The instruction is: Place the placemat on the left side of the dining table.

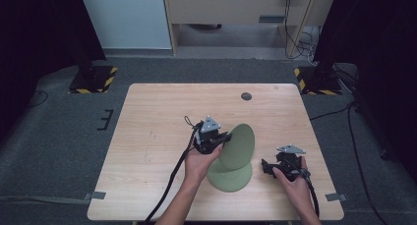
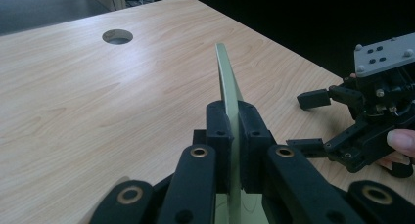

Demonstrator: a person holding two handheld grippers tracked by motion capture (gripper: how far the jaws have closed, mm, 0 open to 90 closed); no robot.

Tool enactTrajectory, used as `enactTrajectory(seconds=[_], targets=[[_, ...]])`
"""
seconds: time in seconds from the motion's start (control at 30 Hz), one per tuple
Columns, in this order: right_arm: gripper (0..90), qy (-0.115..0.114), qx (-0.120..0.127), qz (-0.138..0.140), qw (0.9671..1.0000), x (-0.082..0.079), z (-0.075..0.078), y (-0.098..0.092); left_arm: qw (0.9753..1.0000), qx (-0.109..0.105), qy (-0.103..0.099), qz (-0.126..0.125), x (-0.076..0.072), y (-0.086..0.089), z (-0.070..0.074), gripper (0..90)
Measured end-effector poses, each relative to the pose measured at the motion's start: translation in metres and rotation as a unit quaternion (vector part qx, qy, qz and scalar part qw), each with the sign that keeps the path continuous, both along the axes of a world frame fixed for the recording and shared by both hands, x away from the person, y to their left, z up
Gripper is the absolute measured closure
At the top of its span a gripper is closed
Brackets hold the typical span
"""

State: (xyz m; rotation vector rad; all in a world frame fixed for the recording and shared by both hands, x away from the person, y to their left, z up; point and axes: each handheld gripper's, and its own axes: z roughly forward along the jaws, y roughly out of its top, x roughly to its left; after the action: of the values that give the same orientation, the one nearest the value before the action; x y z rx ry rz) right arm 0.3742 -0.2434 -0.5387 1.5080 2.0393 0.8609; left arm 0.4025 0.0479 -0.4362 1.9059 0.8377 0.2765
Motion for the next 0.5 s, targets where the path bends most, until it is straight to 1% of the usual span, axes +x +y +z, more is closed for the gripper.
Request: enactTrajectory(seconds=[0.17, 0.27, 0.47, 0.5], targets=[[4.3, 0.0, -0.001, -0.002, 1.0, 0.0, 0.0, 0.001, 1.0, -0.003, -0.002, 0.0, 0.002, -0.002, 0.005, 85.6], [4.2, 0.0, -0.001, -0.001, 1.0, 0.0, 0.0, 0.0, 1.0, 0.003, -0.005, 0.004, 0.003, -0.002, 0.009, 85.6], [4.1, 0.001, -0.001, -0.002, 1.0, 0.0, 0.0, 0.001, 0.9999, 0.004, -0.012, 0.011, 0.007, -0.001, 0.015, 85.6], [4.1, 0.001, -0.001, -0.002, 1.0, 0.0, 0.0, 0.001, 0.9998, 0.007, -0.013, 0.012, 0.008, -0.001, 0.016, 85.6]])
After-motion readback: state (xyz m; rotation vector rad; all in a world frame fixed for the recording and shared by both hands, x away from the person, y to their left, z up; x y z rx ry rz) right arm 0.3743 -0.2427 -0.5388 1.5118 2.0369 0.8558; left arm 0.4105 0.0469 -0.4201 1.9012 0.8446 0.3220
